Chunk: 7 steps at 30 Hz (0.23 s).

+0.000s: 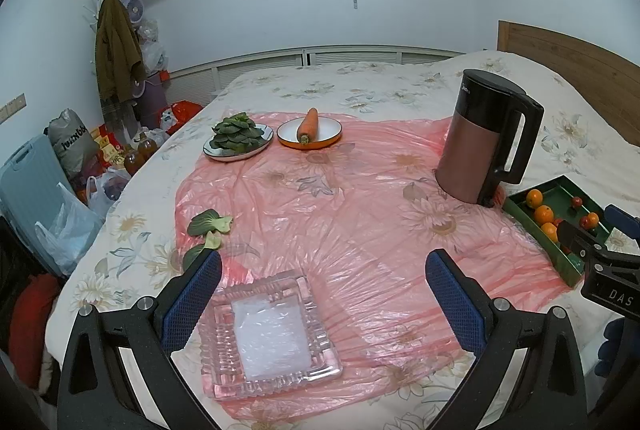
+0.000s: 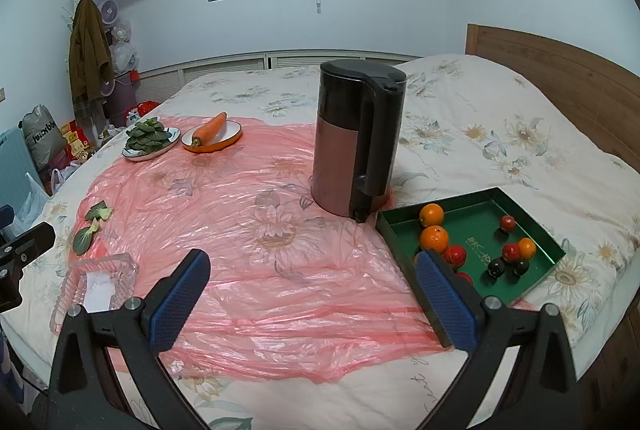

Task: Organize fruits

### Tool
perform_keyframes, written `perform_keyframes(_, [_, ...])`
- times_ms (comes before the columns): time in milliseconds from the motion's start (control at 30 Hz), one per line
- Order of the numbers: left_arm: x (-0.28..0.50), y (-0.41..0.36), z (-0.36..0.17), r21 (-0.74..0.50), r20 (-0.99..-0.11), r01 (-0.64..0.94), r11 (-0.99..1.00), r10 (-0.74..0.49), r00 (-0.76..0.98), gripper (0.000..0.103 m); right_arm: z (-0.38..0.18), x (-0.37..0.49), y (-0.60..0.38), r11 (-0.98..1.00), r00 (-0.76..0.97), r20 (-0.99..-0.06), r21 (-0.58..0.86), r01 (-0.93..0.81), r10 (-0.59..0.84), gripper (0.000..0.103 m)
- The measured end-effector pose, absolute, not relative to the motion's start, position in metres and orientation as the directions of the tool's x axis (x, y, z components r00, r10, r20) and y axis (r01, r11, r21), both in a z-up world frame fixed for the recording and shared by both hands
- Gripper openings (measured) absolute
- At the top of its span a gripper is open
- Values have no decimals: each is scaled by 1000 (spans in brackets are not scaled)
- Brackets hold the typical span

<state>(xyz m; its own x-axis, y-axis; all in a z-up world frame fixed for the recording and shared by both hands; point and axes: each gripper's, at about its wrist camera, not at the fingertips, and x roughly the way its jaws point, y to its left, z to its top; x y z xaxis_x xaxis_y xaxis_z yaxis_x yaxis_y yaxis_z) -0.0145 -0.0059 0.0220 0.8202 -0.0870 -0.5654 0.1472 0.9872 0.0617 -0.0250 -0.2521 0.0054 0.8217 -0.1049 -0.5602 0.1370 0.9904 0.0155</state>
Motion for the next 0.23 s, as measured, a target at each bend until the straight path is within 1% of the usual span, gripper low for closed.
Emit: perform_keyframes(233, [-15, -7, 22, 61, -567, 149, 987, -89, 819, 100, 2, -26, -254, 990, 819, -564, 17, 140, -107, 103])
